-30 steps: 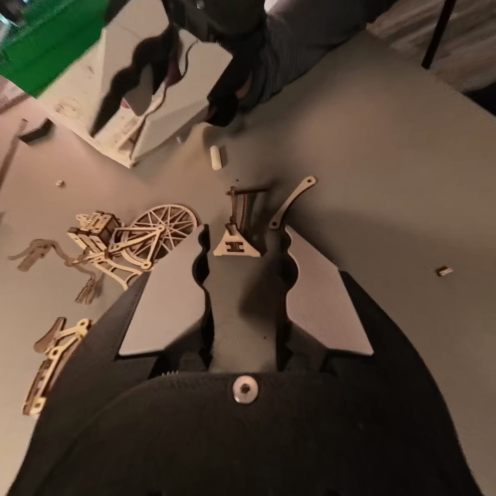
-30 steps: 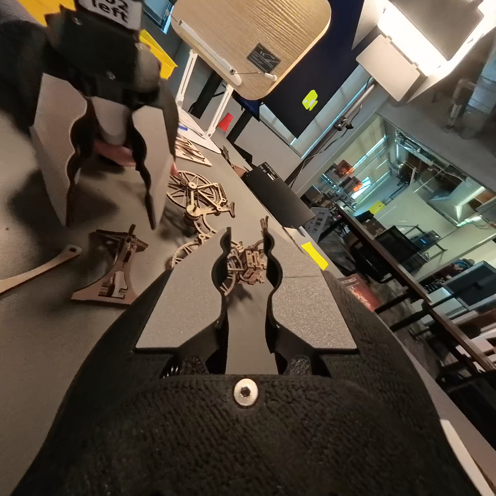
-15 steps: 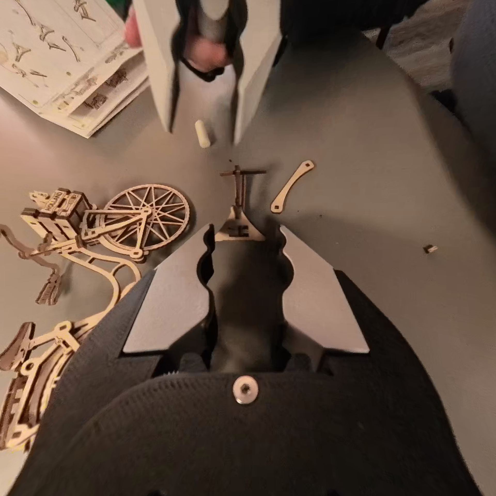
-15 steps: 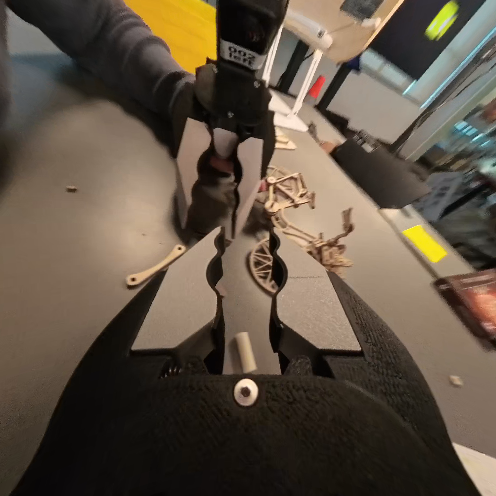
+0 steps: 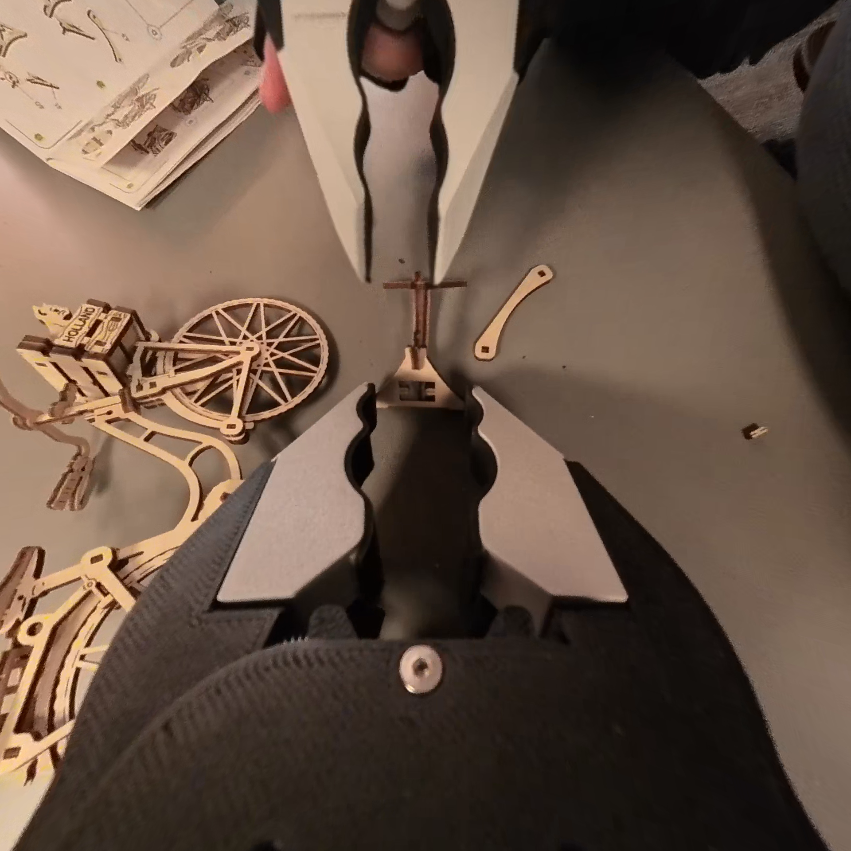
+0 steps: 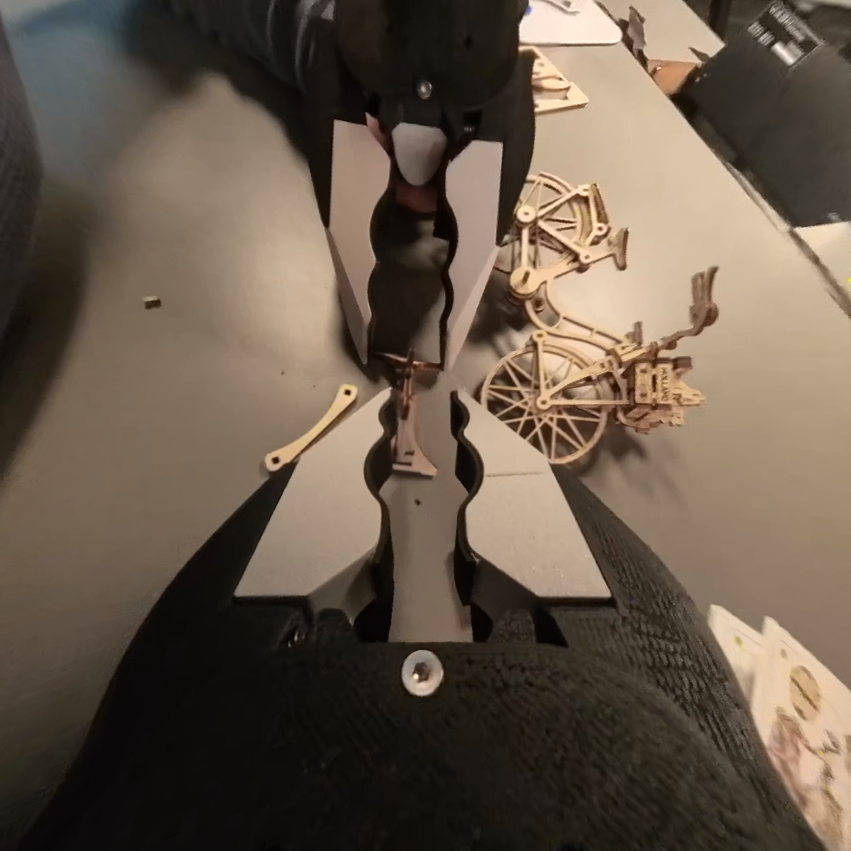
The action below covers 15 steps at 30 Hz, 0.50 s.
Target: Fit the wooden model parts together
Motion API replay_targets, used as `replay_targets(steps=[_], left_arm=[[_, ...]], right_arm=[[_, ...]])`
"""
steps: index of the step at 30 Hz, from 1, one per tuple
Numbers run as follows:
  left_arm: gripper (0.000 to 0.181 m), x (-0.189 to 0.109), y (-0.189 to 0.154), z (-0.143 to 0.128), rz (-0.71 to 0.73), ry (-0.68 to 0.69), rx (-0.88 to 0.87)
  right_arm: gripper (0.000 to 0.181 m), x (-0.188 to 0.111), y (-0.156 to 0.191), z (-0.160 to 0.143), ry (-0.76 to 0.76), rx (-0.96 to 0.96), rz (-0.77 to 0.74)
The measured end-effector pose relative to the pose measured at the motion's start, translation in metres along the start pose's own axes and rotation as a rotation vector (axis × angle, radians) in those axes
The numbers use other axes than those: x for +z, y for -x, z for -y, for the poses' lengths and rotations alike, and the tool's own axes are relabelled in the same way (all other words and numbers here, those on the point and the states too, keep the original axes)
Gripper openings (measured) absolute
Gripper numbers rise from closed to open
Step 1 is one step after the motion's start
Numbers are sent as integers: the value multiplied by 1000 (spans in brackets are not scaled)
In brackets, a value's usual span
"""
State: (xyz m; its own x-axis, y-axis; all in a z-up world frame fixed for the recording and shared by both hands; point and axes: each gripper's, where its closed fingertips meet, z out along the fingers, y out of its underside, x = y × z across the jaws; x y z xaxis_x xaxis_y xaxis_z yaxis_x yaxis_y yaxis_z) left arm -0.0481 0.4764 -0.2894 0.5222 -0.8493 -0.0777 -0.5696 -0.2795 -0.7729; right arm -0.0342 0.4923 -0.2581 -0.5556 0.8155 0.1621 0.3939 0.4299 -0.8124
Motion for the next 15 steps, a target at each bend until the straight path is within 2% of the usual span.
replay_targets(steps=[3, 7, 10, 15], left_arm=[[38, 0, 0, 0, -2, 1, -4], [38, 0, 0, 0, -1, 1, -3], [38, -1, 0, 0, 1, 0, 0], [37, -1, 0, 0, 5, -1, 7]], right_arm=[[21, 3, 6, -3, -17, 40, 60], [27, 8, 12, -15, 51, -27, 72], [29, 1, 14, -18, 28, -49, 109], [23, -10, 12, -18, -26, -28, 136]])
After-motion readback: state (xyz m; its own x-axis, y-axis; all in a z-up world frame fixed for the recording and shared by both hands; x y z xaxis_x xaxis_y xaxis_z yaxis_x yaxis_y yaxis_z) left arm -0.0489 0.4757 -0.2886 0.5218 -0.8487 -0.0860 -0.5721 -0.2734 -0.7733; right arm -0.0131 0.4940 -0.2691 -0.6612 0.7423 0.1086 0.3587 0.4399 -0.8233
